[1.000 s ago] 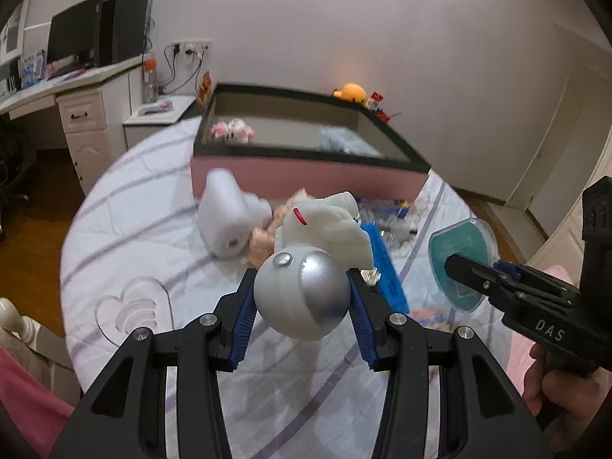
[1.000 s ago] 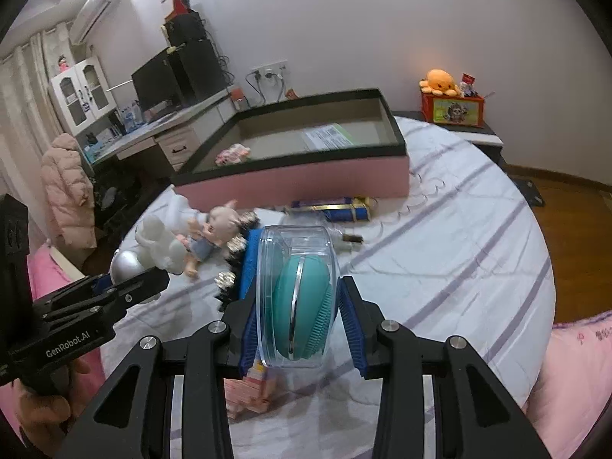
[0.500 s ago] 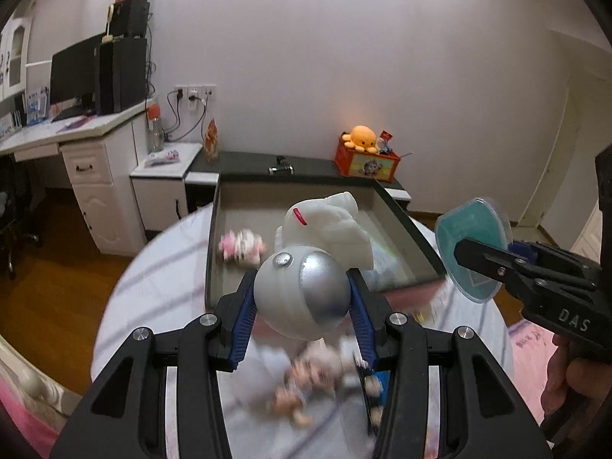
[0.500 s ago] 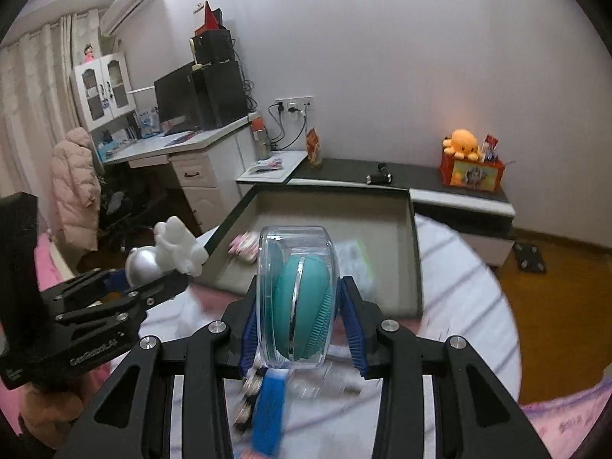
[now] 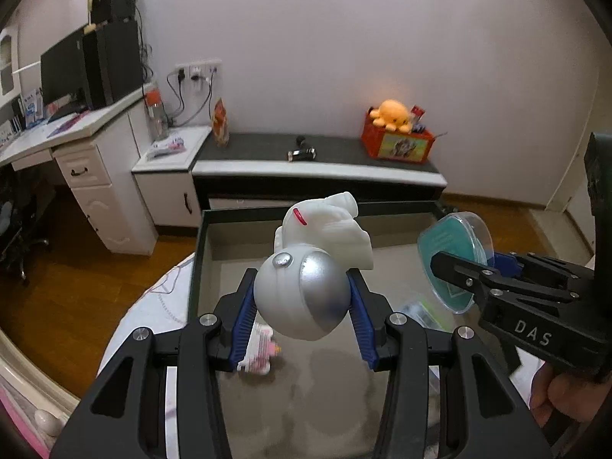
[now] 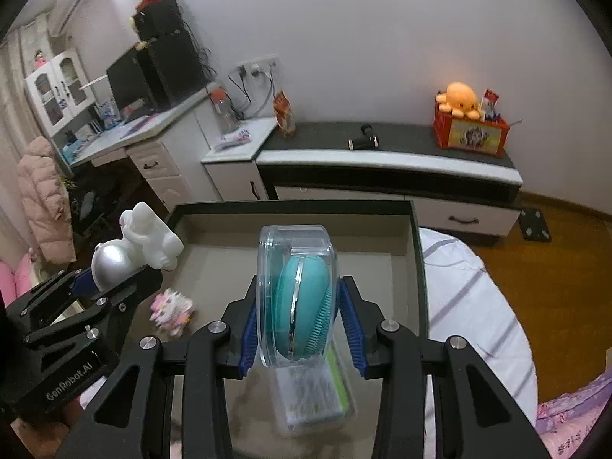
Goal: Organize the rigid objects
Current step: 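Carry the silver-domed toy and teal brush case into the tray while both grippers release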
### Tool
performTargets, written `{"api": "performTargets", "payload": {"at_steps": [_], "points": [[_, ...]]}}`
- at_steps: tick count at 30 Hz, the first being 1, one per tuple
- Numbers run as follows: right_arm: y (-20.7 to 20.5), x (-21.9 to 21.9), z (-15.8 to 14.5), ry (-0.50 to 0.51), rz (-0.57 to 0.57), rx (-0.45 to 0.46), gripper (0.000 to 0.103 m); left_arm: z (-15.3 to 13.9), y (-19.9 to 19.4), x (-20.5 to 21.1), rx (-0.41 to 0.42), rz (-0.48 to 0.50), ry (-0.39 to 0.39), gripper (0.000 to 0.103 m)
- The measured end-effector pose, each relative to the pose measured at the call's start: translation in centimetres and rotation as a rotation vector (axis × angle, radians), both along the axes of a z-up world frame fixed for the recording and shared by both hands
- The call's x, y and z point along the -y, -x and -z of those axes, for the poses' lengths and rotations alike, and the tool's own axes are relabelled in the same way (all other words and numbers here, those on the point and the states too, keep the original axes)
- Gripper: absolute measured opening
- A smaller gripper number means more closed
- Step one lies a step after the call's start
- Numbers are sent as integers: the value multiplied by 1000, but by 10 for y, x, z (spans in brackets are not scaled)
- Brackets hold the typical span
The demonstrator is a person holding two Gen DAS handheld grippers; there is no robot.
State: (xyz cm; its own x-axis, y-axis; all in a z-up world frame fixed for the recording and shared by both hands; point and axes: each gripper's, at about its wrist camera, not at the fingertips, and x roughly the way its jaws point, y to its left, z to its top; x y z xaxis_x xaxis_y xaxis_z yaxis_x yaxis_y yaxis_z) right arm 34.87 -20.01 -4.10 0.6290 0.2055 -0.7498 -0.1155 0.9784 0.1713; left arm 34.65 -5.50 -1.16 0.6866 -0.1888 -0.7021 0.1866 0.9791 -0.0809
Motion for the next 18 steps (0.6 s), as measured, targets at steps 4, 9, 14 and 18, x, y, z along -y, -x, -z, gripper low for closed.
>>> {"api": "performTargets", "payload": {"at_steps": [4, 9, 14, 18], "points": [[-26, 2, 21, 1, 14, -62, 39, 17, -24, 7, -67, 0, -23, 46], [-39, 3, 37, 13, 23, -110, 39, 35, -42, 11, -137, 8, -38, 46], [-36, 5, 40, 14, 29, -113, 51, 42, -41, 11, -151, 7, -65, 50], [-30, 7, 29, 38, 53, -84, 81, 38, -33, 10, -128, 4, -83, 66]]}}
